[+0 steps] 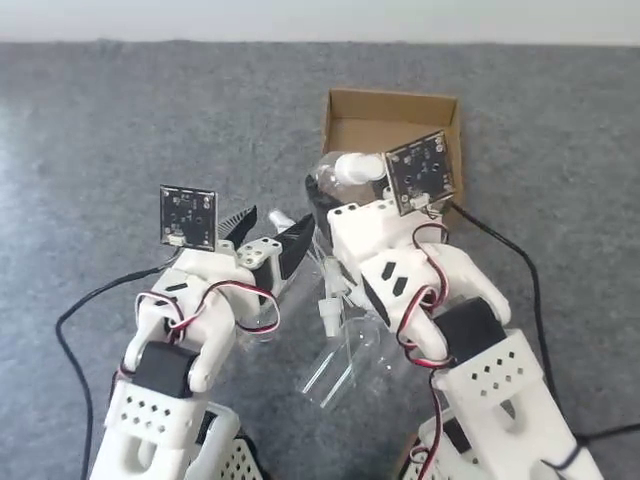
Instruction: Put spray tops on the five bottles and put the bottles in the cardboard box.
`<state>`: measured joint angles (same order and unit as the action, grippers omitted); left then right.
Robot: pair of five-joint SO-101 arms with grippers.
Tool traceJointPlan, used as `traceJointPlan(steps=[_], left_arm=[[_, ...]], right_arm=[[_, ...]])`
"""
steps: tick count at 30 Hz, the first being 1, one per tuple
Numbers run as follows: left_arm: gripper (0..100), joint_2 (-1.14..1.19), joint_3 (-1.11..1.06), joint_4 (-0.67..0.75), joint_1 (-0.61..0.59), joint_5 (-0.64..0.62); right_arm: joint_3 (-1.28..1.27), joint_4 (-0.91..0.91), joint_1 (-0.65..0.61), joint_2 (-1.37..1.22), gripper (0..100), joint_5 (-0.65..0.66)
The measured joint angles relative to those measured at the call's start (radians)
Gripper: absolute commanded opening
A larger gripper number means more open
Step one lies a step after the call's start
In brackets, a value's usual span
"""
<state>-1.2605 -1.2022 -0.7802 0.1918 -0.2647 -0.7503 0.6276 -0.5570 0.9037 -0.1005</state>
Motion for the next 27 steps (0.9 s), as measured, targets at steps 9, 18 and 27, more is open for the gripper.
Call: traceJointPlan(steps=[9,18,27], left_arm=[[26,0.000,0.002,0.002,-0.080,-0.002],[26,-0.002,-0.041,0.184,-0.259,-0.051],[22,-0.002,-0.044,0.212,-0.295,-0.052]], right_arm=[[0.000,-0.127,0.104,-0.021,0.9,0.023],[0.064,-0.296,0.121,-0.338,0.9,0.084],[0.301,-0.305,0.172,-0.667,0.9,0.084]])
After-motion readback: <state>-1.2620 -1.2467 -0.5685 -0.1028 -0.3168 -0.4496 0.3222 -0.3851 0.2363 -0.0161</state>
